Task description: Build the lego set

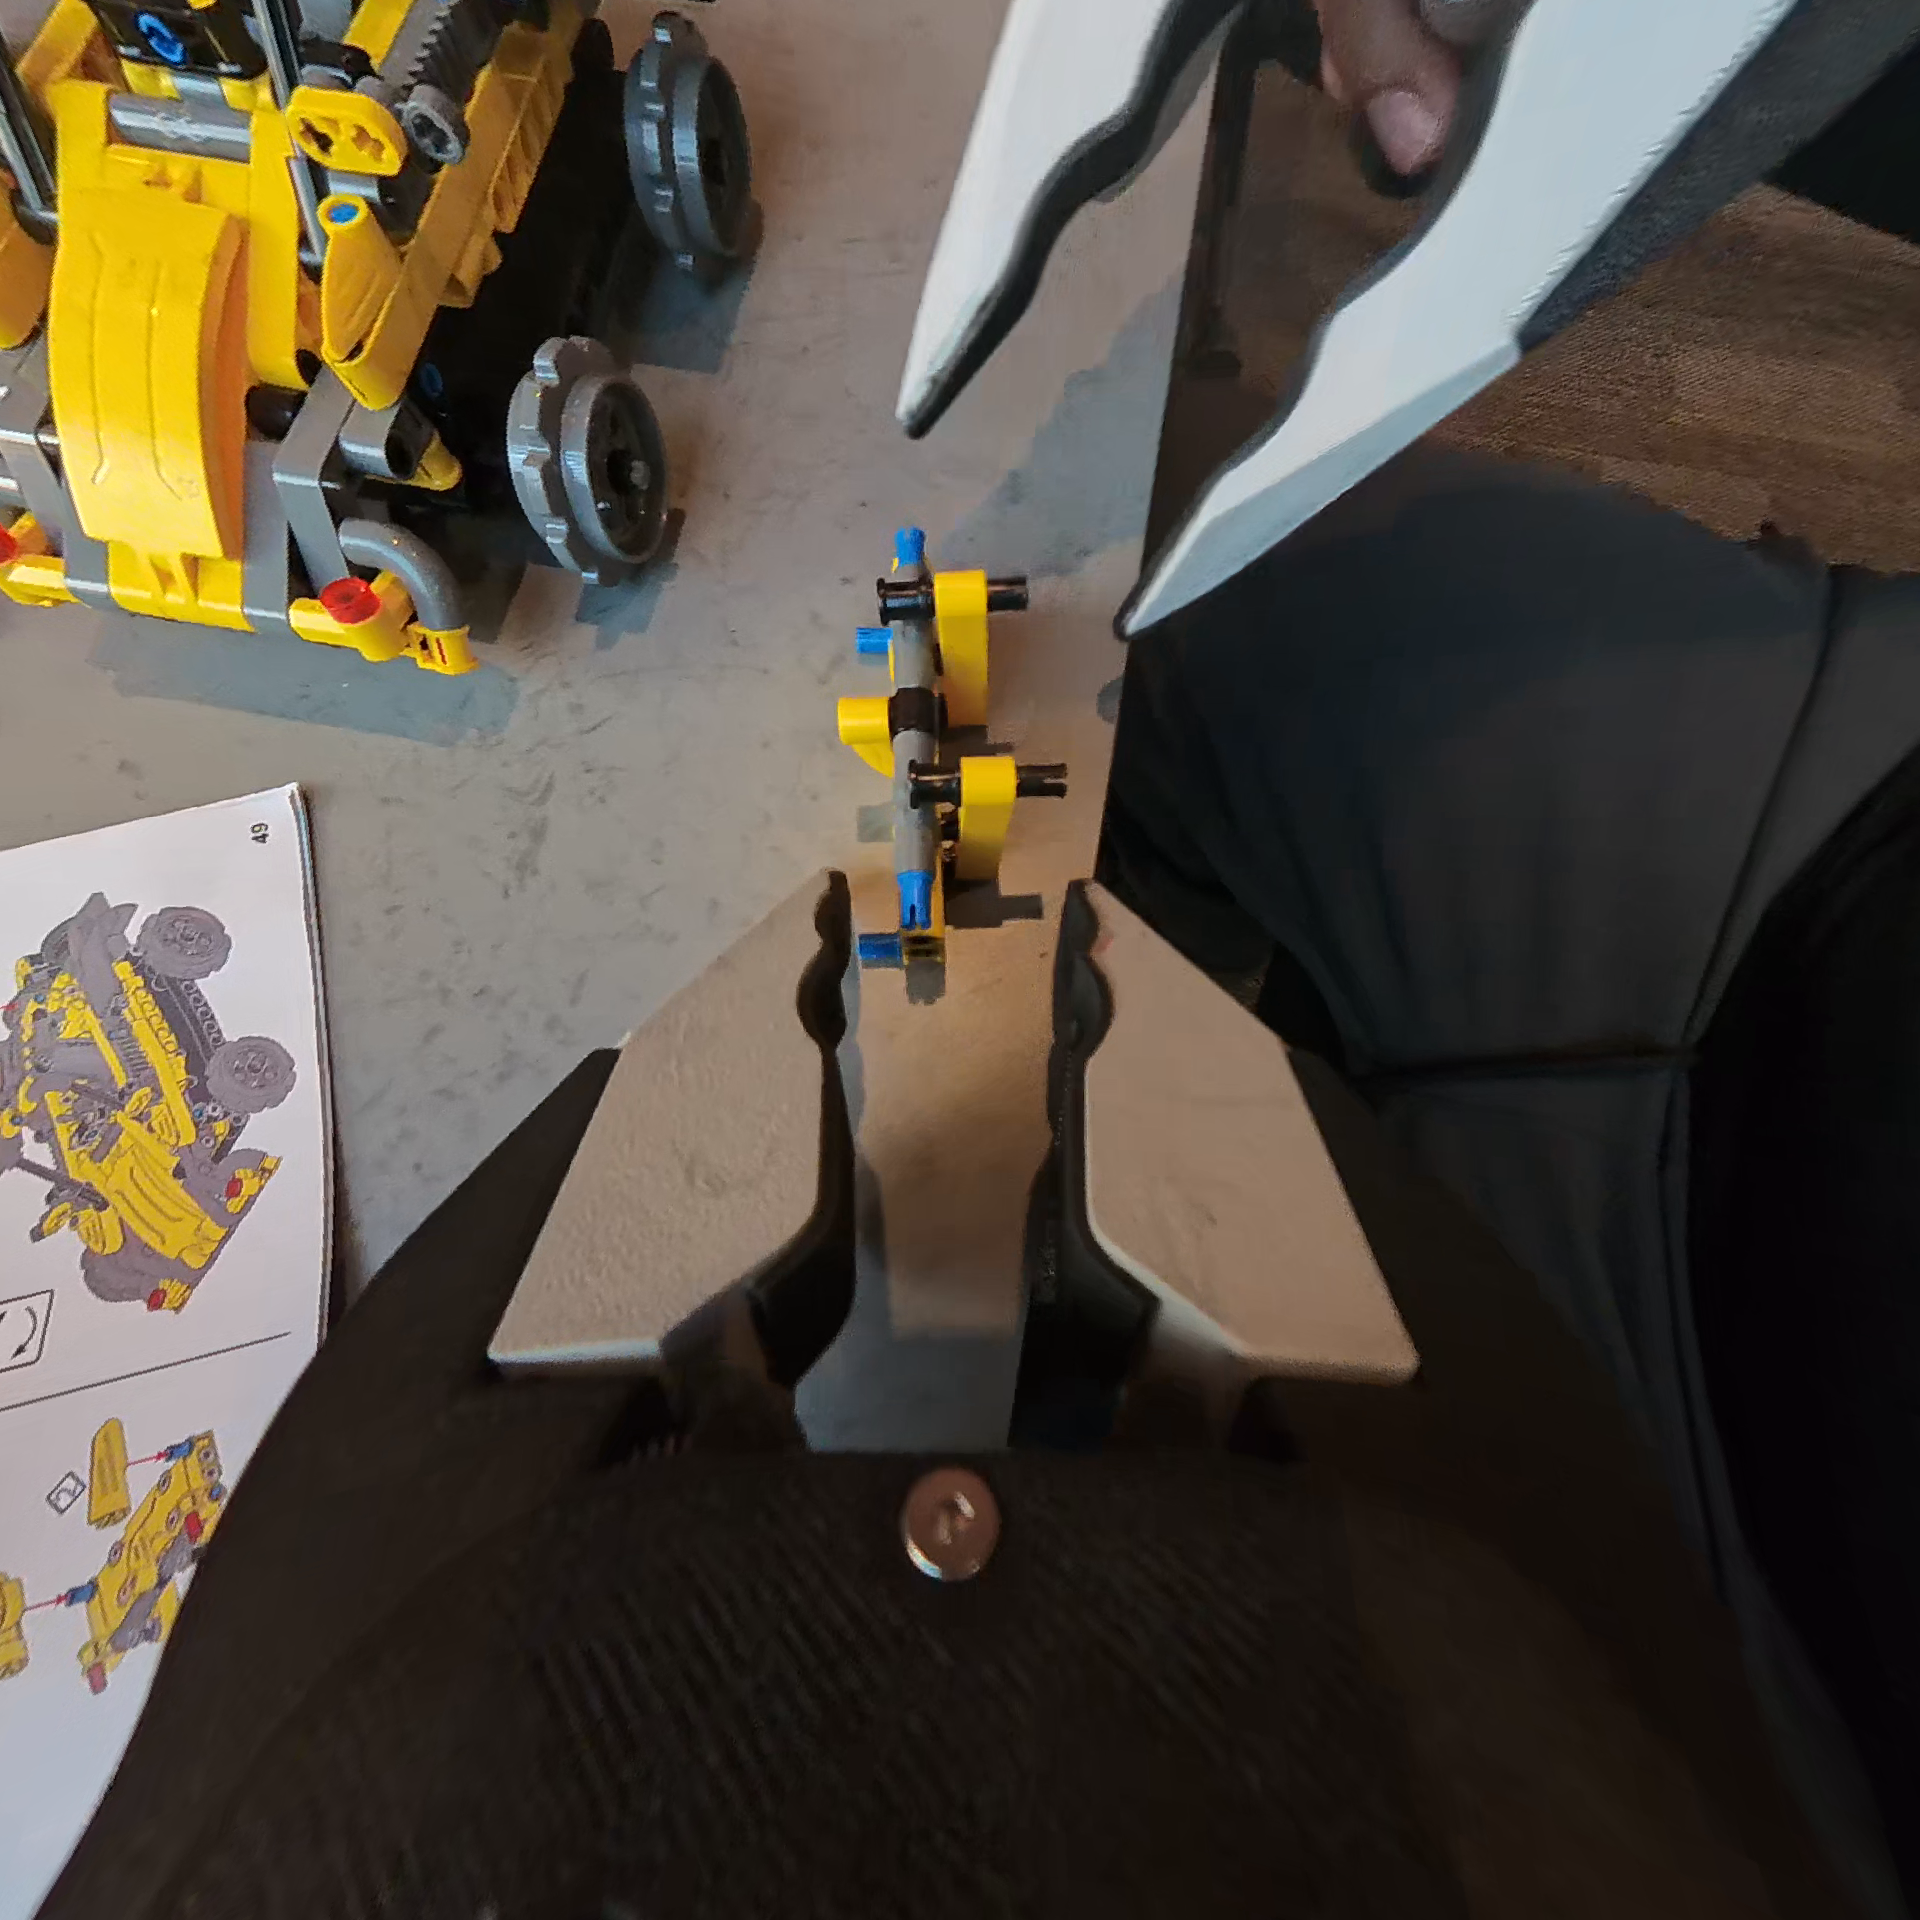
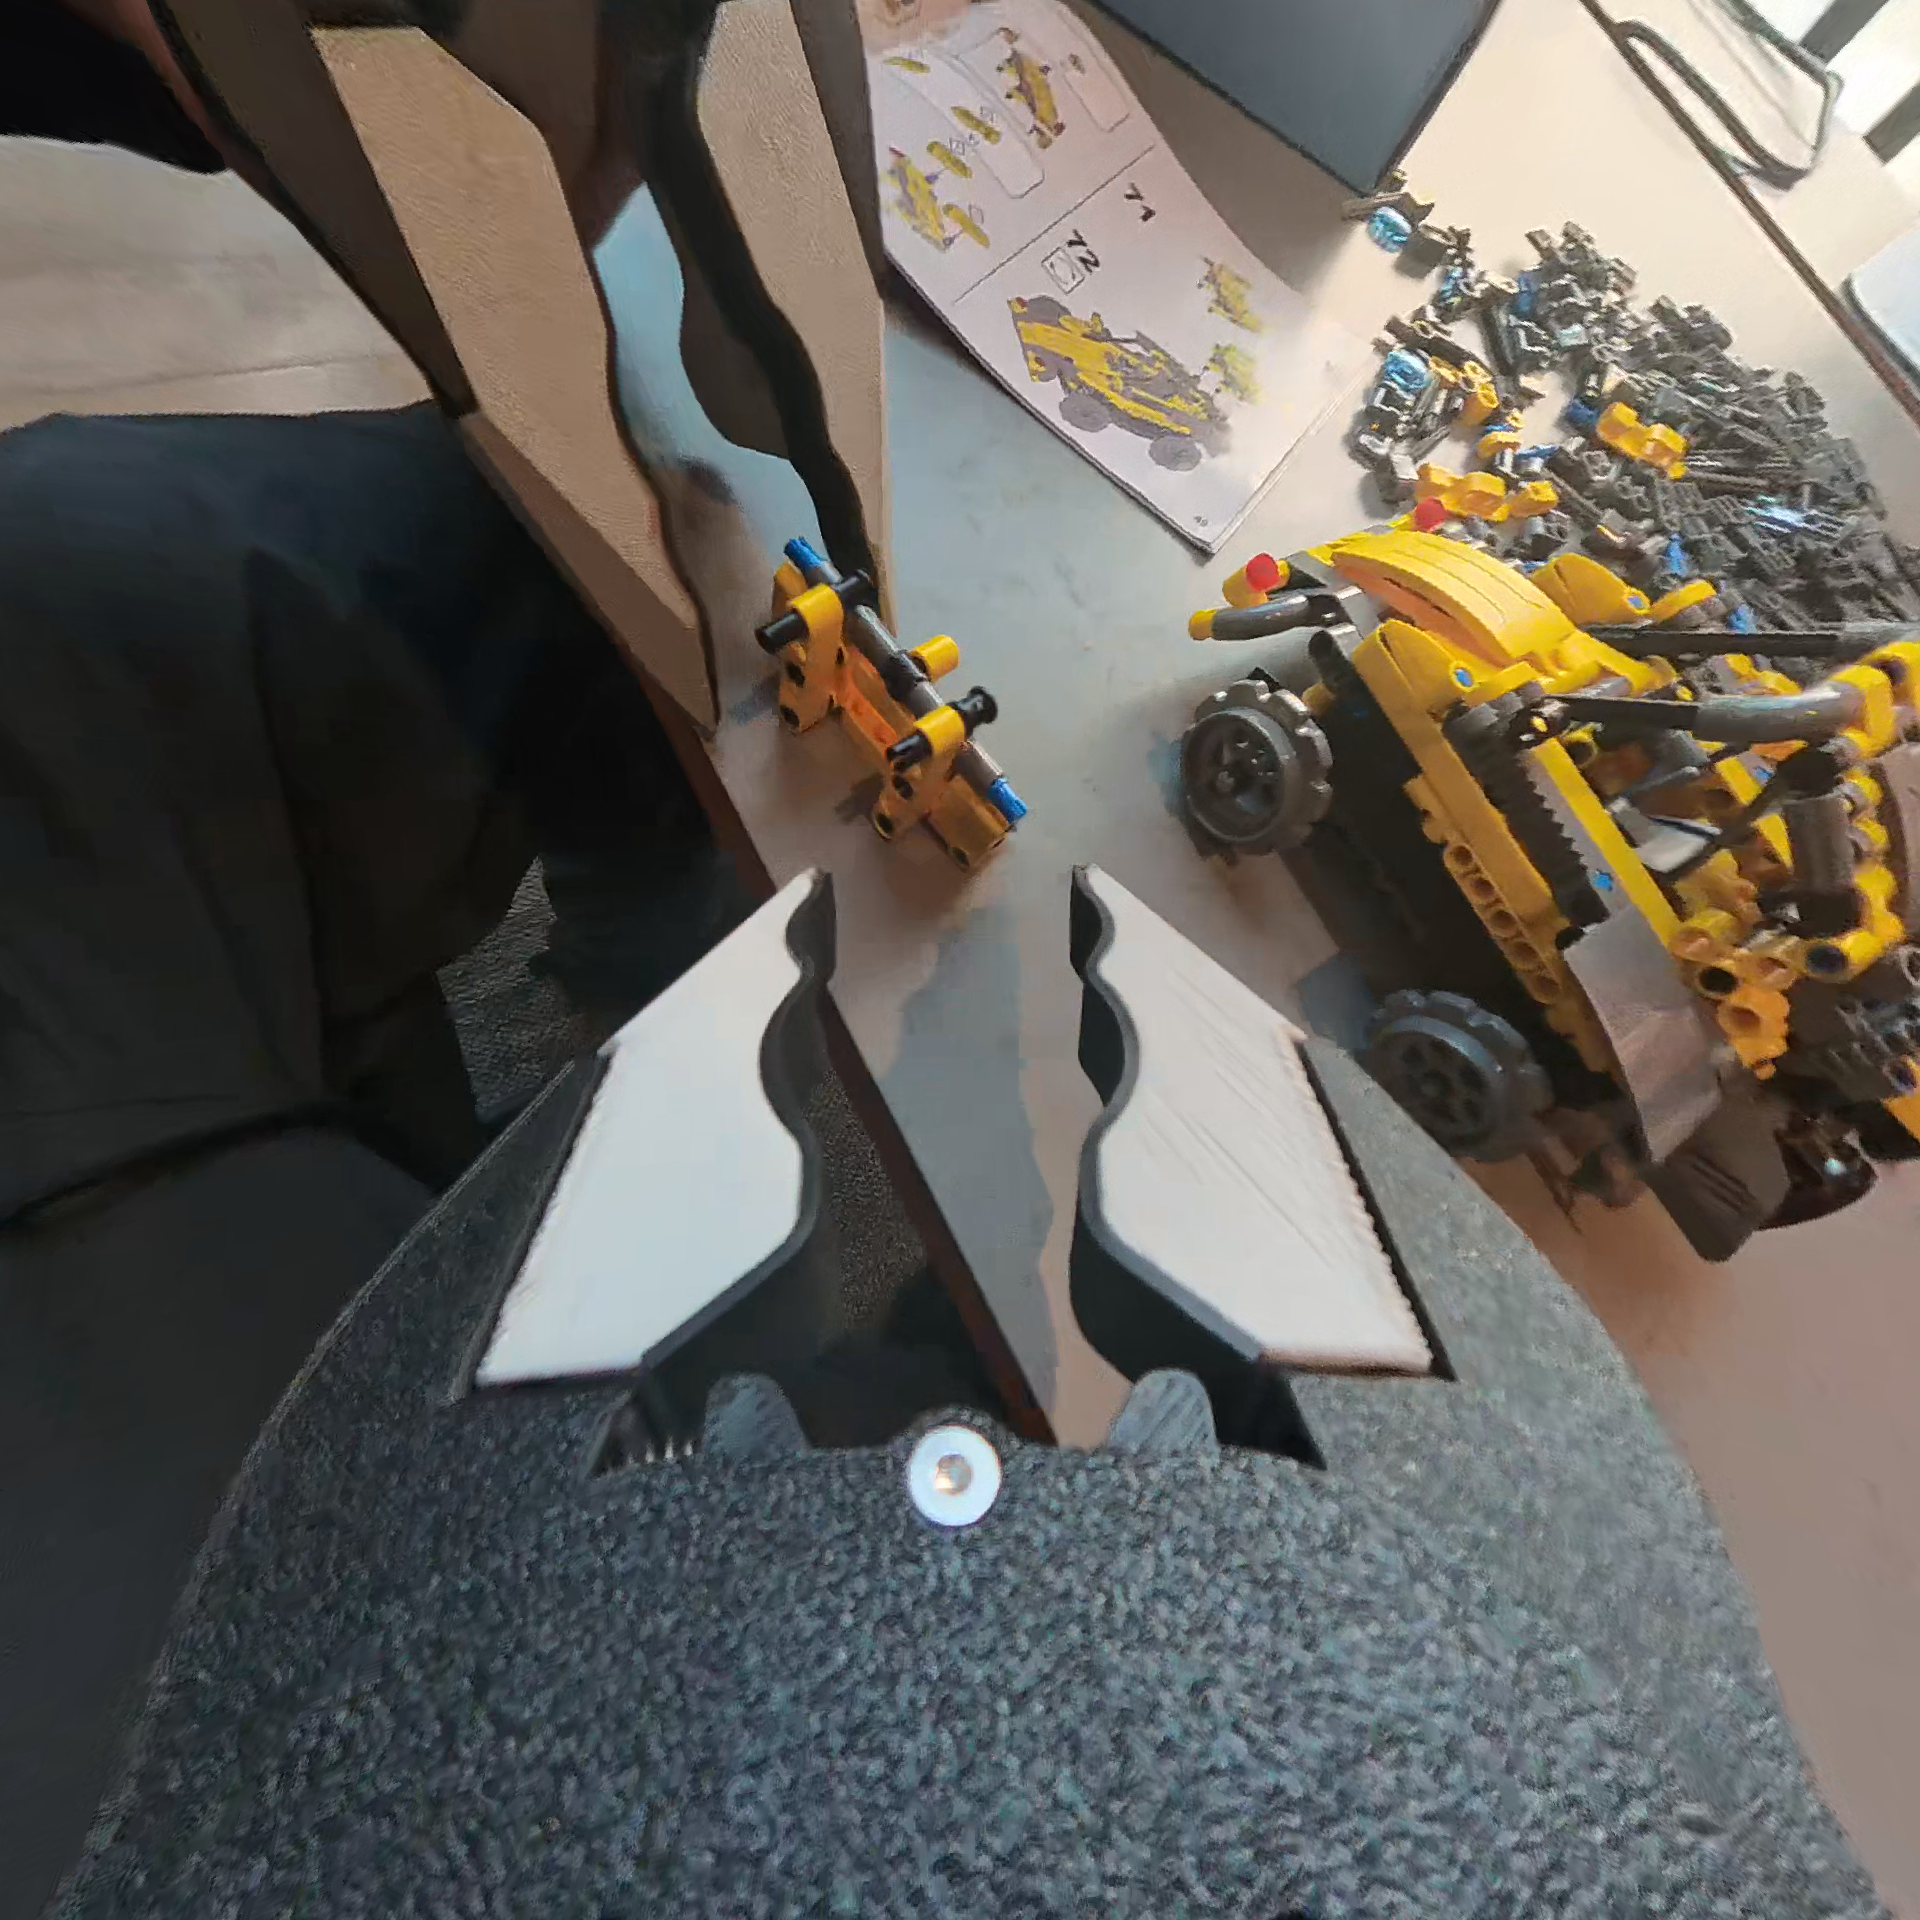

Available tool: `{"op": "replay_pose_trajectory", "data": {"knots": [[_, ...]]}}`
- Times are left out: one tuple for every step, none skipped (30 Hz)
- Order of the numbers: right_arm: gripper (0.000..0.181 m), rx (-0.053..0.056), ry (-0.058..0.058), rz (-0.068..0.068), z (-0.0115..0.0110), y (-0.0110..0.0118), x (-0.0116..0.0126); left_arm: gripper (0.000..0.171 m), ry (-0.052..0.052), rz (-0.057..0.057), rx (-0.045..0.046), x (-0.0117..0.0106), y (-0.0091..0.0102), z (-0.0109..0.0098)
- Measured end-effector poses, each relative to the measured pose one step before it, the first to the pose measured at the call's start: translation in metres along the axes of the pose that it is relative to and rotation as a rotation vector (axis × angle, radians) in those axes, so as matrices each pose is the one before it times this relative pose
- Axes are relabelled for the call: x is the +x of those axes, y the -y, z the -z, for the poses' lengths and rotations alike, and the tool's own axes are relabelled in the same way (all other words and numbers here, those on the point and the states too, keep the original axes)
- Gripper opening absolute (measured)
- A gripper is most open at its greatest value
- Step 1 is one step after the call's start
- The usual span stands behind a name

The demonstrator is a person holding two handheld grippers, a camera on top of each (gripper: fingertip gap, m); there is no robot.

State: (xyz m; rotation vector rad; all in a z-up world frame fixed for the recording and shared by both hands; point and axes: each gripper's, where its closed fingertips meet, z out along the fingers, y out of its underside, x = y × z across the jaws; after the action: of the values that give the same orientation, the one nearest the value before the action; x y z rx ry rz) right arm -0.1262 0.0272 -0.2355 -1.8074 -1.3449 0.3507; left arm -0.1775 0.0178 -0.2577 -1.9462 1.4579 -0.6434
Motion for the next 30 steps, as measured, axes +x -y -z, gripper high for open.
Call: {"op": "replay_pose_trajectory", "data": {"knots": [[0.048,0.0110,0.0323,0.0024,-0.00340,0.00157,0.00023,0.038,0.0099,0.0001,-0.00506,-0.00034,0.00001,-0.00099],[0.051,0.0092,0.0300,-0.0048,-0.00388,0.00115,0.00045,0.037,0.0118,0.0054,-0.00092,-0.00085,0.00079,-0.00104],[0.053,0.0011,0.0277,-0.0089,-0.00414,0.00020,0.00082,0.036,0.0108,0.0085,0.00285,-0.00088,0.00112,-0.00108],[0.055,0.0018,0.0317,-0.0084,-0.00393,0.00047,-0.00043,0.033,0.0073,0.0078,0.00295,-0.00040,0.00112,-0.00123],[0.053,0.0086,0.0483,-0.0009,-0.00331,0.00168,-0.00418,0.028,0.0098,0.0064,0.00260,-0.00096,0.00088,-0.00086],[0.047,0.0104,0.0393,0.0110,-0.00300,0.00191,-0.00395,0.023,0.0131,0.0045,0.00116,-0.00174,0.00065,-0.00044],[0.041,0.0069,0.0120,0.0209,-0.00282,0.00066,-0.00042,0.017,0.0055,0.0011,0.00018,-0.00065,0.00031,-0.00031],[0.037,-0.0010,0.0077,0.0188,-0.00299,-0.00067,0.00011,0.017,-0.0010,0.0003,0.00061,0.00014,0.00017,-0.00027],[0.037,-0.0099,0.0067,0.0005,-0.00206,-0.00085,0.00056,0.017,-0.0012,0.0018,0.00085,0.00014,0.00016,-0.00025],[0.035,-0.0053,0.0106,-0.0109,-0.00101,0.00044,0.00066,0.017,-0.0027,-0.0005,0.00040,0.00056,0.00007,-0.00005],[0.031,0.0027,0.0110,-0.0088,-0.00007,0.00135,0.00051,0.017,-0.0064,-0.0042,-0.00016,0.00124,0.00004,-0.00034],[0.030,0.0058,0.0040,-0.0041,0.00012,0.00157,0.00108,0.016,-0.0044,-0.0044,-0.00010,0.00107,0.00016,-0.00033],[0.028,0.0015,-0.0008,0.0002,0.00016,0.00099,0.00157,0.016,-0.0003,-0.0045,-0.00002,0.00066,0.00036,-0.00038],[0.028,-0.0064,0.0032,0.0111,-0.00010,-0.00059,0.00040,0.016,0.0001,-0.0060,-0.00078,0.00038,0.00006,-0.00012],[0.026,-0.0055,0.0012,0.0182,-0.00018,-0.00076,-0.00034,0.015,-0.0018,-0.0053,-0.00122,0.00016,-0.00016,0.00023],[0.025,0.0009,-0.0072,0.0198,-0.00026,0.00016,-0.00011,0.015,-0.0024,-0.0010,-0.00129,-0.00001,-0.00026,0.00032],[0.024,-0.0037,-0.0044,0.0165,-0.00043,-0.00029,-0.00145,0.014,-0.0021,-0.0006,-0.00189,-0.00006,-0.00041,0.00043],[0.024,-0.0025,-0.0074,0.0136,-0.00022,0.00038,-0.00138,0.014,-0.0030,-0.0022,-0.00215,0.00018,-0.00064,0.00065],[0.023,-0.0027,-0.0036,0.0094,-0.00030,0.00059,-0.00201,0.013,-0.0039,-0.0012,-0.00269,0.00025,-0.00077,0.00074],[0.022,-0.0069,-0.0088,0.0091,-0.00004,0.00038,-0.00088,0.013,-0.0026,-0.0012,-0.00147,0.00013,-0.00047,0.00051],[0.022,-0.0117,-0.0098,0.0067,0.00004,-0.00001,-0.00035,0.013,0.0002,-0.0020,0.00016,0.00002,-0.00002,0.00003],[0.022,-0.0118,-0.0094,0.0076,0.00013,-0.00006,-0.00023,0.013,0.0011,-0.0022,0.00109,0.00008,0.00000,-0.00006],[0.021,-0.0064,-0.0069,0.0038,0.00014,-0.00008,-0.00017,0.013,0.0029,-0.0075,0.00095,0.00007,0.00007,0.00002],[0.021,-0.0002,-0.0017,-0.0074,-0.00001,0.00010,-0.00018,0.013,0.0076,-0.0210,0.00041,-0.00006,0.00001,0.00011],[0.021,0.0034,-0.0039,-0.0056,-0.00012,0.00020,-0.00024,0.013,0.0090,-0.0242,0.00057,-0.00013,-0.00004,0.00028],[0.021,0.0012,-0.0082,-0.0031,-0.00018,0.00025,-0.00003,0.013,0.0057,-0.0119,0.00000,-0.00016,-0.00015,0.00030],[0.021,-0.0014,-0.0065,-0.0070,-0.00024,0.00022,0.00002,0.013,0.0020,-0.0028,0.00017,-0.00008,-0.00010,0.00002],[0.022,-0.0026,-0.0049,-0.0023,0.00003,0.00007,-0.00003,0.013,0.0023,-0.0043,0.00044,-0.00017,-0.00007,0.00016],[0.022,-0.0018,-0.0091,-0.0006,-0.00016,0.00017,0.00021,0.014,0.0071,-0.0121,0.00019,-0.00057,-0.00014,0.00018],[0.022,-0.0004,-0.0126,0.0006,-0.00037,0.00037,0.00022,0.014,0.0095,-0.0186,0.00044,-0.00079,-0.00008,0.00040]]}}
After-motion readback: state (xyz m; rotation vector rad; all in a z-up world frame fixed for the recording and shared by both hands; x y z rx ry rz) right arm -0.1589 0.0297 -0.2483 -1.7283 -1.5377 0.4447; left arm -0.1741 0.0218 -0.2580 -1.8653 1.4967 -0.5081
